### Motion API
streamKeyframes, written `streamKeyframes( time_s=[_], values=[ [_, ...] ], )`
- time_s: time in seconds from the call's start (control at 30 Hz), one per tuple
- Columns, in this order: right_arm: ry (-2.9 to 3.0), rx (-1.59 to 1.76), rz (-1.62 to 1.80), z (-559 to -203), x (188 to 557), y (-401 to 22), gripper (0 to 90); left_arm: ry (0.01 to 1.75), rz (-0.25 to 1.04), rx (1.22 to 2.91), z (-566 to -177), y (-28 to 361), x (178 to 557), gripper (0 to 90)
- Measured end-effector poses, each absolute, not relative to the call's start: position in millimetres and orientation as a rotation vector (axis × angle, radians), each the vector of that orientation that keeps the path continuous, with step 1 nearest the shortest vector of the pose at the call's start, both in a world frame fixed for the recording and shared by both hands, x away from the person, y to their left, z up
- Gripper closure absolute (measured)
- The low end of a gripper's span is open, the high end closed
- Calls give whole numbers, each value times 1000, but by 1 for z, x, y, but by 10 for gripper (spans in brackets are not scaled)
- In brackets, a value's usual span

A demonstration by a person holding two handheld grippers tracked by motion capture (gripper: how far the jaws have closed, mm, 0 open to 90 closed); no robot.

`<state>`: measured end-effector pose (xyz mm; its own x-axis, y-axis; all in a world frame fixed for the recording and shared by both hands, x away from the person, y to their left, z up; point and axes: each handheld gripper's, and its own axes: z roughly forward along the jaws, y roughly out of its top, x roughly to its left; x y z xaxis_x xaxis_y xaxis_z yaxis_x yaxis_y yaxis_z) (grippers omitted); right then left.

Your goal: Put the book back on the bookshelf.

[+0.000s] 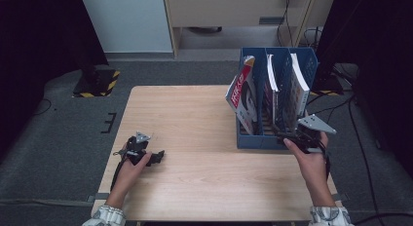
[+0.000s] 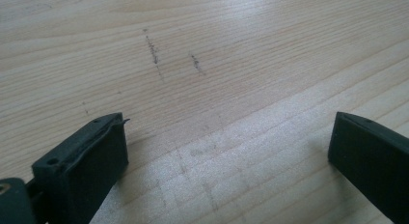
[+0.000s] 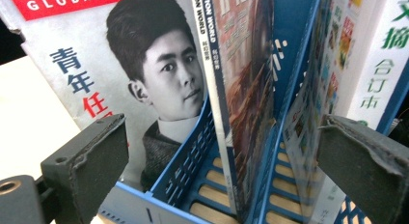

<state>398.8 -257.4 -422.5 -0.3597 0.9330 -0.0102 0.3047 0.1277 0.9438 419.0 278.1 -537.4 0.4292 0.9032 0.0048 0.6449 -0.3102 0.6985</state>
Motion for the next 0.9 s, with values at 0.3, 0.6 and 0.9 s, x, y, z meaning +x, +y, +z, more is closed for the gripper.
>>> streamKeyframes(
  time_s=[0.3, 0.6, 0.9],
  values=[
    [1814, 1189, 1251, -429, 392, -248, 48, 1301, 538, 2058, -537, 278, 419, 0],
    [1862, 1165, 1270, -433, 384, -237, 48, 1301, 538, 2058, -537, 278, 419, 0],
    [1932, 1134, 1271, -435, 380, -221, 47, 1301, 537, 2058, -537, 278, 419, 0]
  ],
)
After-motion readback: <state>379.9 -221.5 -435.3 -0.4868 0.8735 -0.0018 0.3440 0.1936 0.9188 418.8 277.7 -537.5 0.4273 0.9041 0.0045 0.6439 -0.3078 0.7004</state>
